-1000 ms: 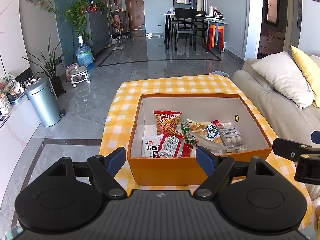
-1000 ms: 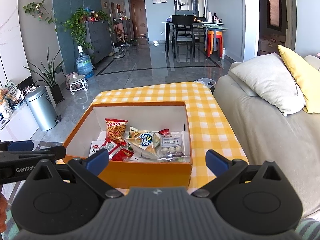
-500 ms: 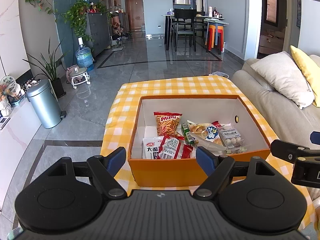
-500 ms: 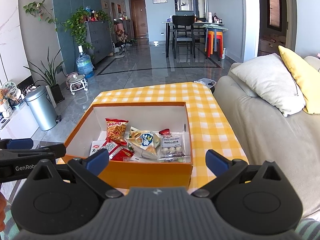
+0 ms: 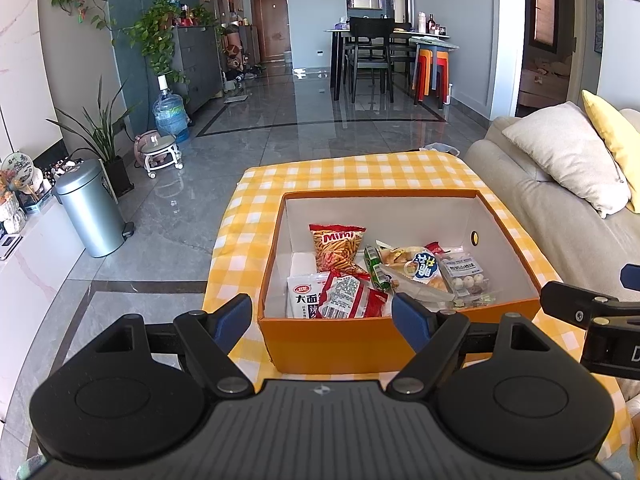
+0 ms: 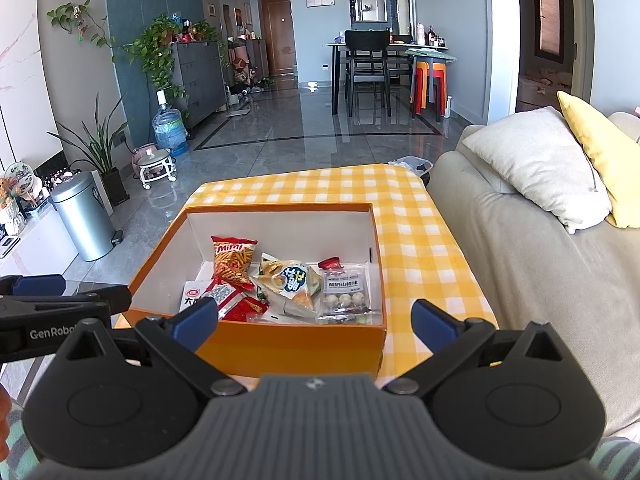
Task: Organize snacks
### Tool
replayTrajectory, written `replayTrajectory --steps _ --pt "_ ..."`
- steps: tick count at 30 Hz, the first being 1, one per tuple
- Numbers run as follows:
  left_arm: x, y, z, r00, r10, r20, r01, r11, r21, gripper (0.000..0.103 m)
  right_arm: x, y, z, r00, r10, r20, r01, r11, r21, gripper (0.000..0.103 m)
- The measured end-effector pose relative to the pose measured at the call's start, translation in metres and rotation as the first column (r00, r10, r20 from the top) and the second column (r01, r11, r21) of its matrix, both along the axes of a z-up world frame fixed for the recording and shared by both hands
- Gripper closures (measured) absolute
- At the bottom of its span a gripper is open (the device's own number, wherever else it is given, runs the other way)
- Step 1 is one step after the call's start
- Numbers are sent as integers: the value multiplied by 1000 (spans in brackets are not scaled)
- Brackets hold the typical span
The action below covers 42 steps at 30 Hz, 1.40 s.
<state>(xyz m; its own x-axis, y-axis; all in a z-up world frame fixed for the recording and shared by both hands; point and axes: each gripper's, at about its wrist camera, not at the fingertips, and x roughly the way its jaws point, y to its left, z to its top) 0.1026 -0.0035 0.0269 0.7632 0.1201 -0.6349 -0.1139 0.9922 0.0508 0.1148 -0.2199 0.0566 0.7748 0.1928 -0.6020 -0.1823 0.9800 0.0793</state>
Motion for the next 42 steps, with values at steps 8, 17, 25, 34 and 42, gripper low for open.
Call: replayTrajectory --steps 8,17,25,34,42 --pt "0 0 1 1000 2 -2 -2 1000 3 10 0 0 0 1000 0 -1 0 1000 0 4" --pt "-3 3 5 1000 5 3 -5 1000 2 10 0 0 0 1000 0 -1 0 1000 0 4" --pt "-3 3 5 1000 3 4 -3 1000 3 10 0 1 -1 1000 7 -3 -7 1000 0 4" --pt "-10 6 11 999 16 28 -17 999 32 10 0 2 -3 1000 9 -6 -9 1000 -2 4" --pt "-9 4 10 1000 6 20 -7 999 49 10 0 2 -3 1000 9 -5 -9 1000 -2 4"
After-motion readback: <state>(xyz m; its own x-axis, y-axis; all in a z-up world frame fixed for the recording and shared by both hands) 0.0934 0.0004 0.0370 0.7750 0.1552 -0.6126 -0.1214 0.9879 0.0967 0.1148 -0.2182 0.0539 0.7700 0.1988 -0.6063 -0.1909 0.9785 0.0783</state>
